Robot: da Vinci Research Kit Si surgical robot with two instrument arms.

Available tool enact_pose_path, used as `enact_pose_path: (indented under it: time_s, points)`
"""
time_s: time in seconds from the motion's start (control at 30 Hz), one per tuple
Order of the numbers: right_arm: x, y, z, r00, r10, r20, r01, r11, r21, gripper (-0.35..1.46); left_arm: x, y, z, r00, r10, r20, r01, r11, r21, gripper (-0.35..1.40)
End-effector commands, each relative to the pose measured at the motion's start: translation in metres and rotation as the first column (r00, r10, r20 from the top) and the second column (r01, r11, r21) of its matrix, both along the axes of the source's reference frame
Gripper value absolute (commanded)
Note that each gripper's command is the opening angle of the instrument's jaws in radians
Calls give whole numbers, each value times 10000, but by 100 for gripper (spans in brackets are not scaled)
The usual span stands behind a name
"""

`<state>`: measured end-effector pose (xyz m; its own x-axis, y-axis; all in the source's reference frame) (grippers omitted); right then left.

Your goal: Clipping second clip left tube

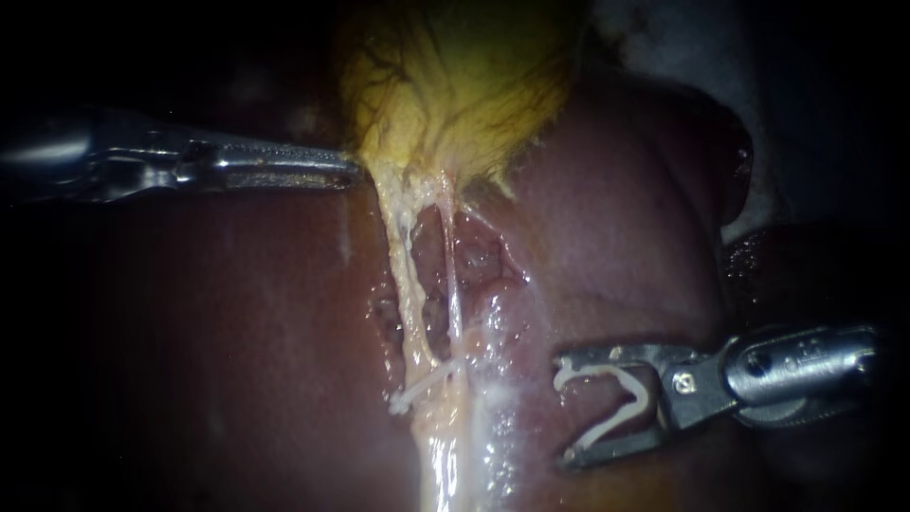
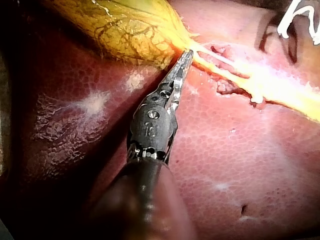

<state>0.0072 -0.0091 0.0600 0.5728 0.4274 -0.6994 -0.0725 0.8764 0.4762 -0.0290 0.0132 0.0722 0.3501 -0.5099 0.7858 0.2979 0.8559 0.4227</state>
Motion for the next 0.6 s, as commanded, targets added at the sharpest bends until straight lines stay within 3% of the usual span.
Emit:
enact_pose_path:
  time_s: [0.03,0.23,0.37,0.6]
  points:
    - [0,0,0,10000,2,-1,-2,10000,0,59,0,0,0,10000,4,5,-4,10000,0,-35]
    - [0,0,0,10000,2,-1,-2,10000,0,59,11,6,-8,9999,92,78,-93,9999,71,-35]
    - [-1,0,0,10000,-2,-4,2,10000,0,59,28,15,-25,10000,-26,-57,26,9999,104,-35]
    - [-1,1,0,10000,1,-2,-1,10000,0,59,54,30,-63,9990,-436,16,436,9990,121,-35]
